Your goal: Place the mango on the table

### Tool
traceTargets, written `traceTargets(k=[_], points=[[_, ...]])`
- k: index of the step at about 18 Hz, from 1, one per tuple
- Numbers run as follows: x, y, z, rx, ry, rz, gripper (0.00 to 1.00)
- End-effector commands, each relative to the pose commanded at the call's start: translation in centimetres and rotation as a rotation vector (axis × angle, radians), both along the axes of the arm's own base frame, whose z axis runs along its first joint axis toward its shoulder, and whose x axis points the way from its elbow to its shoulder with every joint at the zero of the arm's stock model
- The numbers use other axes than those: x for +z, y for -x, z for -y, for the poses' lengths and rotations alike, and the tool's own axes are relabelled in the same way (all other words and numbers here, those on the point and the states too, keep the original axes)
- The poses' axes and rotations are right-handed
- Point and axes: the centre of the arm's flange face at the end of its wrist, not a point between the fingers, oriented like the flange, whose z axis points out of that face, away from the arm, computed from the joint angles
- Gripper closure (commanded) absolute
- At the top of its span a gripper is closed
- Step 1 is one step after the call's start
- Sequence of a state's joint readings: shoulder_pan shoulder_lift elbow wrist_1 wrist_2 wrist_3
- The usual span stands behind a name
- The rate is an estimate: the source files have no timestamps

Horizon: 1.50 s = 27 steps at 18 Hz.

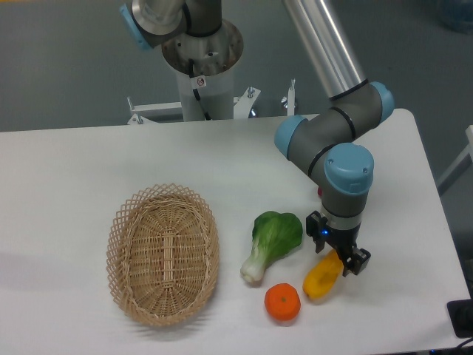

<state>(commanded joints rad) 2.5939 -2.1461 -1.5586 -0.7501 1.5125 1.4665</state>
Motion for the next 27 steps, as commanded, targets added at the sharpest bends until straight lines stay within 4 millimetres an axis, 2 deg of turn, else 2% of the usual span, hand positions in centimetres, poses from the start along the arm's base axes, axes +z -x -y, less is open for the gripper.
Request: traceTargets(k=[5, 10, 11, 14, 17, 19, 22, 24, 26, 27], points=[[6.0, 1.5, -0.9, 0.034, -0.047, -0.070, 0.00], [15.3, 2.8, -1.6, 0.043, -0.002, 0.009, 0.00], [17.2, 2.7, -1.3, 0.045, -0.002, 0.013, 0.00], [21.0, 1.5, 0.3, 0.041, -0.002, 0.021, 0.00], [22.8, 1.2, 3.1, 0.030, 0.035, 0.065, 0.00], [24.2, 1.7, 6.0, -0.016, 0.058, 0.075, 0.00], [23.5, 3.8, 10.3, -0.082, 0.092, 0.101, 0.00], [24.3, 4.3, 12.7, -0.095, 0.081, 0.104, 0.00], [23.8, 5.1, 14.7, -0.067, 0.058, 0.126, 0.00], [24.0, 5.2, 15.1, -0.069, 0.046, 0.126, 0.00]])
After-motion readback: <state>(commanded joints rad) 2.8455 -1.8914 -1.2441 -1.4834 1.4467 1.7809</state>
